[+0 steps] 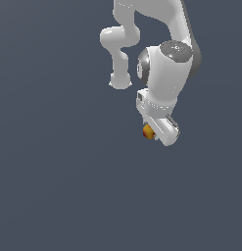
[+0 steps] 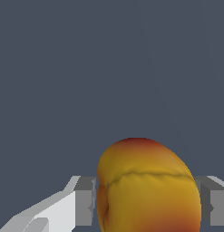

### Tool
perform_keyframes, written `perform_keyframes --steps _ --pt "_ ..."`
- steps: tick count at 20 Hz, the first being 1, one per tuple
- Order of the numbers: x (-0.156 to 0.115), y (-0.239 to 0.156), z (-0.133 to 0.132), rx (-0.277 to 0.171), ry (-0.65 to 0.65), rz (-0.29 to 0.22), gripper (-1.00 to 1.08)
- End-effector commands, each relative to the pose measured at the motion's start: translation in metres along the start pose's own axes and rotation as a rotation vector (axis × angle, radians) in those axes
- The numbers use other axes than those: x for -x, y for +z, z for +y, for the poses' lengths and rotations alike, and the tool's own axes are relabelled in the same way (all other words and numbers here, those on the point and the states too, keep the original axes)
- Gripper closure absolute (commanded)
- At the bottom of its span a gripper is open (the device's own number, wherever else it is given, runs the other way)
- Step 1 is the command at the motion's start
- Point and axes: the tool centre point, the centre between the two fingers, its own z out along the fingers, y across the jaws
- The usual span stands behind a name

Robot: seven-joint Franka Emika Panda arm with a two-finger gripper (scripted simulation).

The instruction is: Pick up the object and move it to a goal position.

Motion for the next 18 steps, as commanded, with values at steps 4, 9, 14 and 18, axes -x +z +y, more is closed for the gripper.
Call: perform_keyframes --steps 4,9,14,18 --pt "0.004 -0.046 -0.022 0.000 0.000 0.000 1.08" --pt "0.006 -0.074 -0.036 0.000 -0.001 -0.001 1.08" --pt "0.007 -0.090 -0.044 0.000 -0.001 -0.002 1.08" --pt "0.008 -0.097 -0.048 0.000 -0.001 -0.002 1.08"
